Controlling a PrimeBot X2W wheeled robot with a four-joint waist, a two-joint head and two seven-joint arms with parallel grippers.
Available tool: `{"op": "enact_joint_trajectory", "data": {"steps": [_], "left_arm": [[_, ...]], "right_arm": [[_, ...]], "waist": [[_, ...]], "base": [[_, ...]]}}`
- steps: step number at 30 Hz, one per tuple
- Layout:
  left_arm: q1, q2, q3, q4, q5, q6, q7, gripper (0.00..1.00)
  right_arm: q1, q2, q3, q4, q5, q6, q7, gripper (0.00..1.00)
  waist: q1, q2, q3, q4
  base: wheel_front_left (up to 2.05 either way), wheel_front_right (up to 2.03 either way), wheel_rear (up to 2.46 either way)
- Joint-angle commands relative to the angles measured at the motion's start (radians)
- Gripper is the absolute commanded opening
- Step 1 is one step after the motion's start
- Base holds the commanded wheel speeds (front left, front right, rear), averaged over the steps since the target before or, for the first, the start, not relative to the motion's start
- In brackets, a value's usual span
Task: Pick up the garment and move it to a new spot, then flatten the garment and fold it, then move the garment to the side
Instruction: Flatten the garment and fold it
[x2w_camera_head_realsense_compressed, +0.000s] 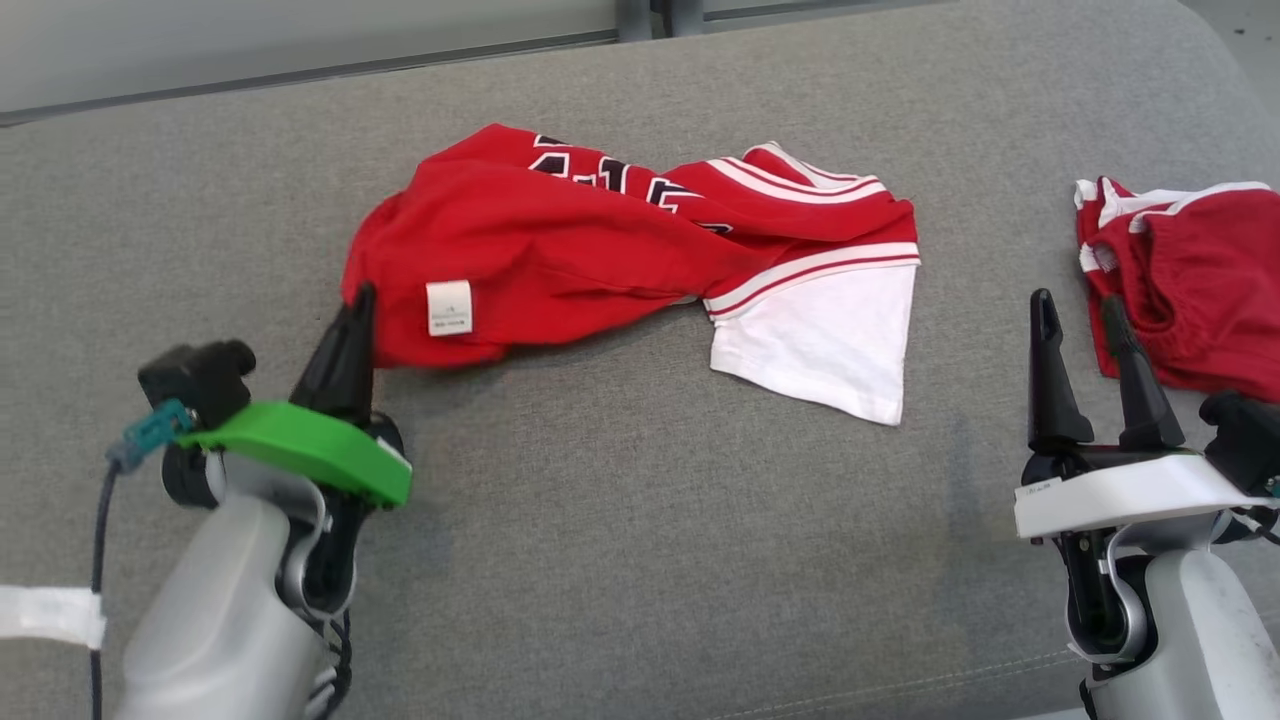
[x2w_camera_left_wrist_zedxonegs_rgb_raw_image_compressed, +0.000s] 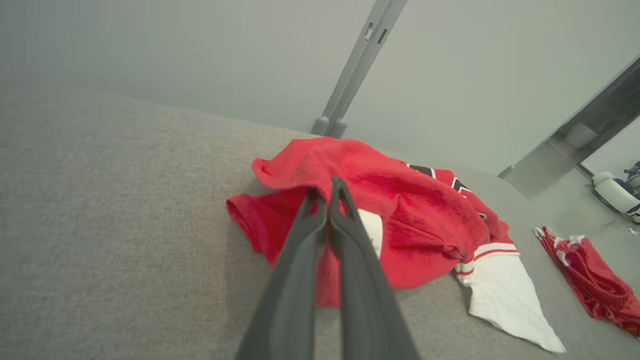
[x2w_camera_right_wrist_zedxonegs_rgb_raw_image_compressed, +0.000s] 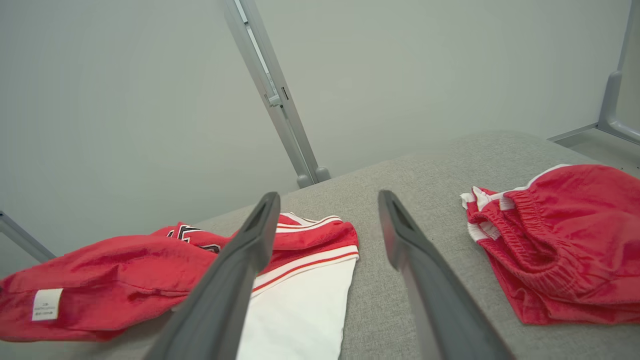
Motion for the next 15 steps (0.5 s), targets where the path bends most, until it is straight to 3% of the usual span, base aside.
{"op": "enact_joint_trajectory", "data": {"steps": [1,9,15], "left_arm": [[0.052,-0.007,0.007,-0.025,0.000,-0.002,-0.007,0.00],[0.305,-0.070,0.048,-0.172,-0.021,-0.003,-0.007,0.00],[0.369,-0.067,0.020,-0.156,-0.043,-0.003,-0.007,0.00]], "right_arm": [[0.017,-0.004,0.000,0.001,-0.007,0.000,0.004,1.00],[0.049,0.004,0.017,0.013,-0.019,0.000,0.016,1.00],[0.053,0.003,0.026,0.023,-0.024,0.000,0.016,1.00]], "waist": [[0.0000,0.0000,-0.015,0.025],[0.0000,0.0000,-0.041,0.054],[0.0000,0.0000,-0.054,0.053]], "base": [[0.00,0.00,0.00],[0.00,0.00,0.00],[0.00,0.00,0.00]]}}
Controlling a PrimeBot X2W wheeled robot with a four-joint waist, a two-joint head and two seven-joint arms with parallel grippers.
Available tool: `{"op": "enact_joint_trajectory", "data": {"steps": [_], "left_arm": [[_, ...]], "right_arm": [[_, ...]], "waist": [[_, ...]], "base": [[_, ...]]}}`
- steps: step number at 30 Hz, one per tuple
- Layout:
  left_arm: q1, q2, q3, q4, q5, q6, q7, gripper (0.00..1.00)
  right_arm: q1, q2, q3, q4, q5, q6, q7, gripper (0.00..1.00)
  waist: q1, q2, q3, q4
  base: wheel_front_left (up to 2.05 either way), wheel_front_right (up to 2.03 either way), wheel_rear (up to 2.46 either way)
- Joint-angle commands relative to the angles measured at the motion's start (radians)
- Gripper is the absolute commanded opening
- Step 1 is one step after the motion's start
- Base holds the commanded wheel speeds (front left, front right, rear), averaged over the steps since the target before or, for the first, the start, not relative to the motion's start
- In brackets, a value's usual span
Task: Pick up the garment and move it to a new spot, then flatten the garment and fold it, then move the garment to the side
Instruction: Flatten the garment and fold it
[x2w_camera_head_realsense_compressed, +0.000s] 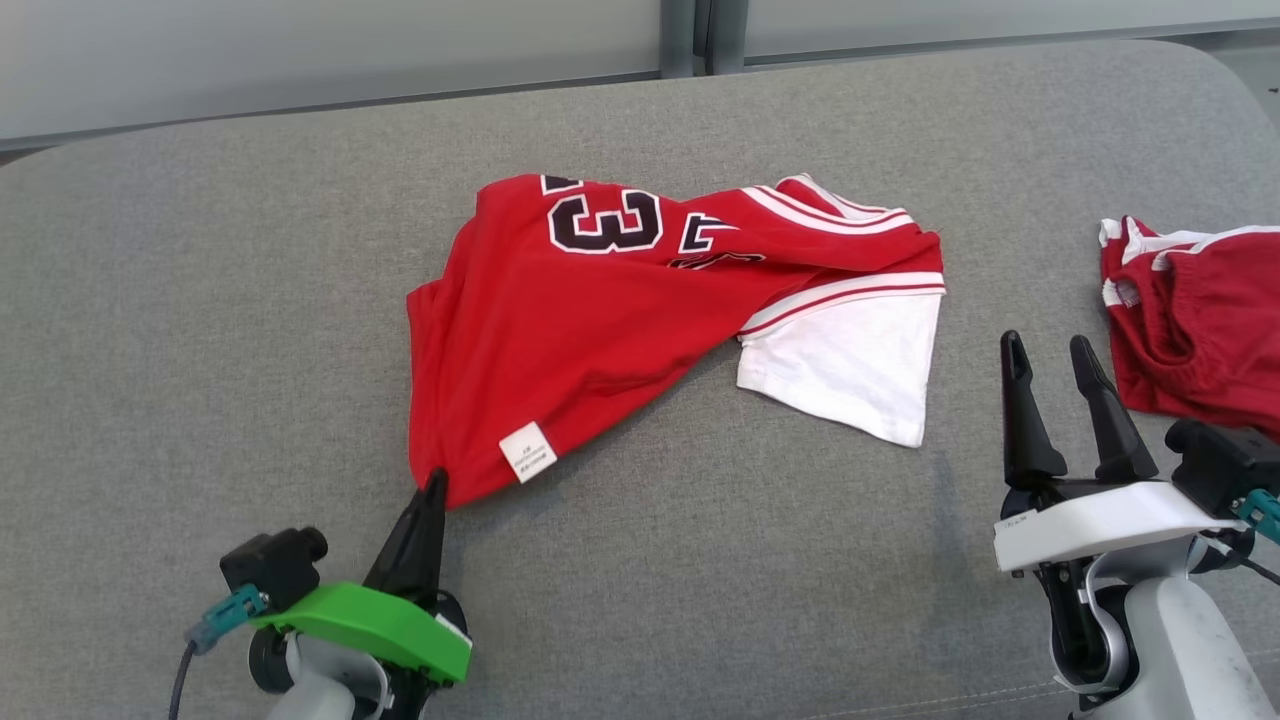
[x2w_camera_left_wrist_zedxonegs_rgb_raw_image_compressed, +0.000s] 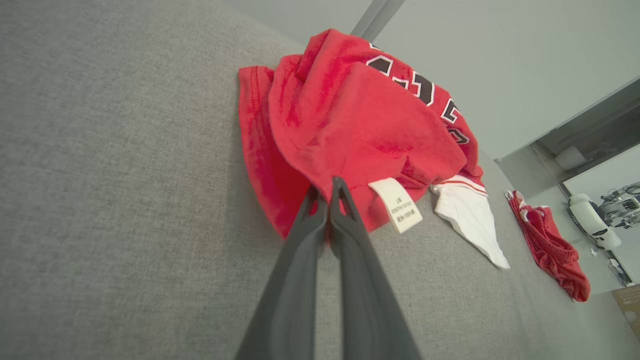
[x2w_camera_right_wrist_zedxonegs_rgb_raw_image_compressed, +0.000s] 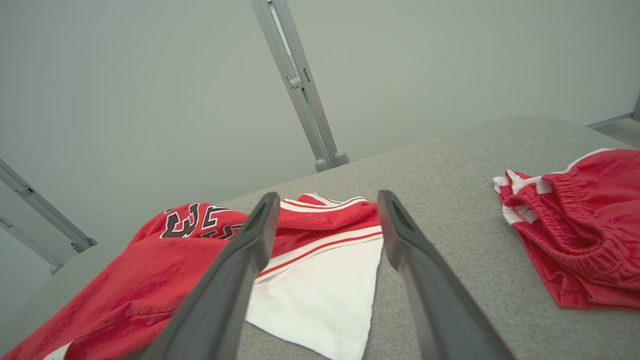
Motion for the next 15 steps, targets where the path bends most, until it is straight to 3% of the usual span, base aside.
{"op": "enact_joint_trajectory", "data": {"steps": [1,14,15], "left_arm": [[0.019,0.007,-0.004,0.009,0.004,-0.003,-0.002,0.00],[0.039,-0.013,-0.019,0.186,0.025,-0.003,-0.002,0.00],[0.039,-0.016,-0.004,0.195,0.032,-0.003,-0.002,0.10]], "right_arm": [[0.009,-0.003,0.002,0.002,-0.010,0.000,0.000,1.00],[0.044,-0.005,0.005,0.015,-0.008,0.000,-0.004,1.00],[0.048,-0.004,0.006,0.016,-0.007,0.000,-0.005,1.00]], "waist": [[0.0000,0.0000,-0.004,-0.004],[0.0000,0.0000,-0.039,-0.041],[0.0000,0.0000,-0.042,-0.042]], "base": [[0.00,0.00,0.00],[0.00,0.00,0.00],[0.00,0.00,0.00]]}}
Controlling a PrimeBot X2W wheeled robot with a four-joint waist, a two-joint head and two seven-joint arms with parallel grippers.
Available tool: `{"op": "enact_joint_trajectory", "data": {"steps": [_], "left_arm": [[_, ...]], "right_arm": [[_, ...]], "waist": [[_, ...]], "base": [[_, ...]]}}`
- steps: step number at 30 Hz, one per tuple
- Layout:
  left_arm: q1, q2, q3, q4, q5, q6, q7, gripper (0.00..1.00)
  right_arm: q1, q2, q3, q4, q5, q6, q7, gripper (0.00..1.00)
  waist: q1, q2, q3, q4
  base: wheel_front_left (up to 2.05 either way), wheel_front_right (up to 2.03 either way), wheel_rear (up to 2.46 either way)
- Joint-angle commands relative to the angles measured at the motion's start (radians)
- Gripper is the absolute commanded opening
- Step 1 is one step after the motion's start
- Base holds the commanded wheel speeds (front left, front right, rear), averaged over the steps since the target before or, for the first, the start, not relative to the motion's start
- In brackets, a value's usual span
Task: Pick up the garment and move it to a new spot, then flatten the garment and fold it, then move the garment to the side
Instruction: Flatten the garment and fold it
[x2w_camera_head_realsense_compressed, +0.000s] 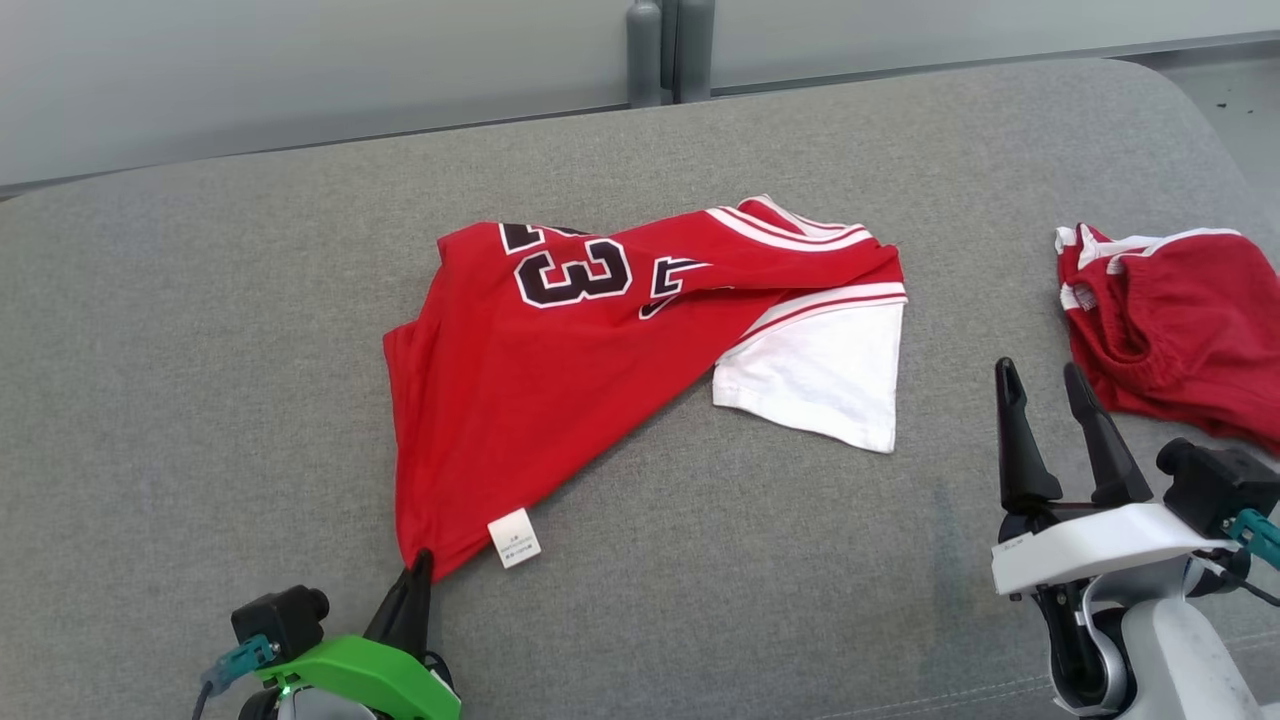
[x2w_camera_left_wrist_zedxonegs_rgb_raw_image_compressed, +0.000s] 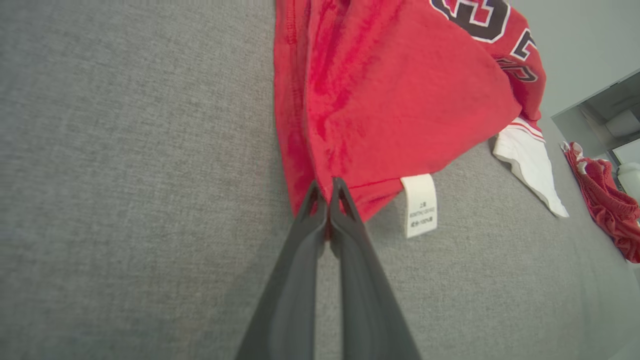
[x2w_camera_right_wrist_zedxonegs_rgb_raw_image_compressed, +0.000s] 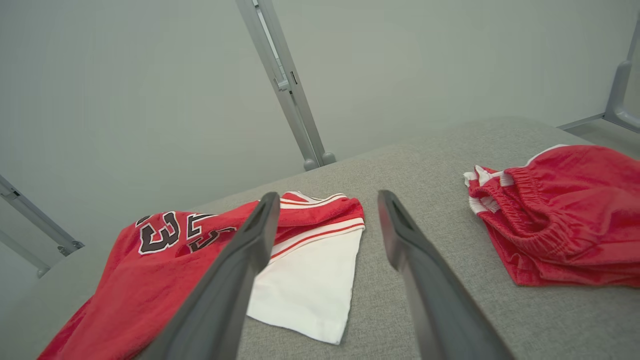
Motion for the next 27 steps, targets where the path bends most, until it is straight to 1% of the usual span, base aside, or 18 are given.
{"op": "enact_joint_trajectory", "data": {"steps": [1,2,7,10,17,24,27], "left_arm": [[0.015,-0.006,0.027,0.014,0.024,-0.002,-0.002,0.64],[0.017,-0.009,0.038,0.020,0.041,-0.002,-0.002,1.00],[0.031,-0.033,0.089,0.040,0.108,-0.002,-0.001,1.00],[0.046,-0.043,0.123,0.028,0.147,-0.002,-0.001,1.00],[0.084,-0.070,0.250,-0.113,0.275,0.011,-0.001,1.00],[0.107,-0.102,0.303,-0.259,0.391,0.026,-0.001,1.00],[0.115,-0.108,0.311,-0.294,0.413,0.035,-0.001,1.00]], "right_arm": [[0.022,-0.001,0.002,0.005,-0.003,0.000,-0.005,1.00],[0.023,0.000,0.002,0.006,-0.004,0.000,-0.006,1.00],[0.034,0.003,0.003,0.014,-0.016,0.000,-0.004,1.00],[0.038,0.005,0.002,0.016,-0.025,0.000,-0.005,1.00],[0.039,0.012,-0.018,0.004,-0.046,0.000,-0.009,1.00],[0.047,0.019,-0.051,-0.024,-0.079,0.000,0.007,1.00],[0.053,0.021,-0.054,-0.040,-0.094,0.000,0.014,1.00]], "waist": [[0.0000,0.0001,-0.007,-0.004],[0.0000,0.0001,-0.009,-0.005],[0.0000,0.0001,-0.024,-0.005],[0.0000,0.0001,-0.031,-0.003],[0.0000,0.0001,-0.048,0.007],[0.0000,0.0001,-0.074,0.009],[0.0000,0.0001,-0.081,0.006]], "base": [[0.00,0.00,0.00],[0.00,0.00,0.00],[0.00,0.00,0.00],[0.00,0.00,0.00],[0.00,0.00,0.00],[0.00,0.00,0.00],[0.00,0.00,0.00]]}}
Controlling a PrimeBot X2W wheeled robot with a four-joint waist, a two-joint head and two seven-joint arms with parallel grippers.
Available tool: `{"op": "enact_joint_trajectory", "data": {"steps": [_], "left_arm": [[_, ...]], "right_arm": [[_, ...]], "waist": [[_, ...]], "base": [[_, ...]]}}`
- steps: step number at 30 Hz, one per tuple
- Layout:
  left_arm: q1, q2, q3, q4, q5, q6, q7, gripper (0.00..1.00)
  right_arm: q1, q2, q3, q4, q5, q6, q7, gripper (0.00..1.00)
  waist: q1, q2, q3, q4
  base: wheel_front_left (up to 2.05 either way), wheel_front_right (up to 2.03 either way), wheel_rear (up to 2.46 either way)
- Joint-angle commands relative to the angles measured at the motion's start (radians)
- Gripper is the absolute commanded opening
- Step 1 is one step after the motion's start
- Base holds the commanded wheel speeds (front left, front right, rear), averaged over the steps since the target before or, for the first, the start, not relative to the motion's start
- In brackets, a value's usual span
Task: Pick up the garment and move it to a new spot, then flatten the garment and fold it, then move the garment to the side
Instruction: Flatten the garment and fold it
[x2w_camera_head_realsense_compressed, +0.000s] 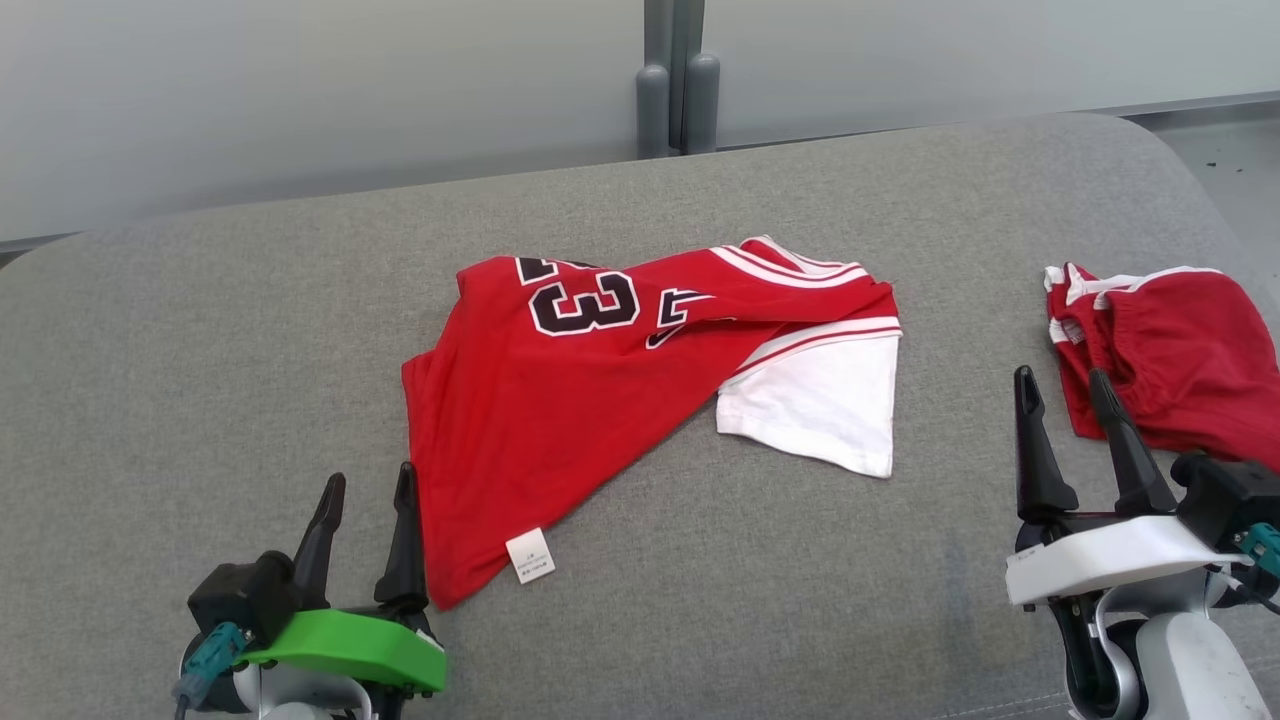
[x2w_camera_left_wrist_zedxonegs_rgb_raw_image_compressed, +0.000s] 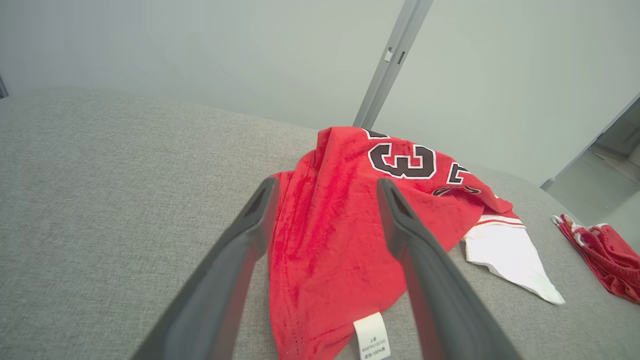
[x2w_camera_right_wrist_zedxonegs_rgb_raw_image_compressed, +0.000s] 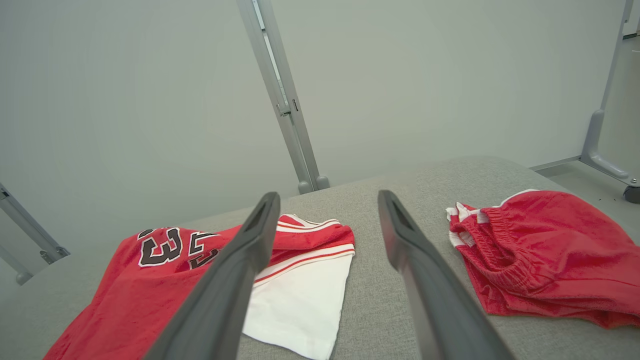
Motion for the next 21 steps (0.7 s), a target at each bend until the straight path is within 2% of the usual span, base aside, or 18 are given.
{"op": "enact_joint_trajectory", "data": {"steps": [1,11,21], "left_arm": [[0.023,-0.001,0.005,-0.015,0.017,0.007,0.000,1.00],[0.093,-0.017,0.018,-0.138,0.088,0.058,0.000,1.00],[0.141,-0.020,0.039,-0.195,0.087,0.073,0.000,1.00]], "right_arm": [[0.019,0.000,-0.002,-0.012,-0.010,0.000,0.005,1.00],[0.063,0.004,0.031,-0.125,-0.091,0.000,0.056,1.00],[0.090,0.006,0.029,-0.164,-0.110,0.000,0.081,1.00]], "waist": [[0.0000,0.0001,-0.007,-0.004],[0.0000,0.0001,-0.046,-0.015],[0.0000,0.0001,-0.057,-0.005]], "base": [[0.00,0.00,0.00],[0.00,0.00,0.00],[0.00,0.00,0.00]]}}
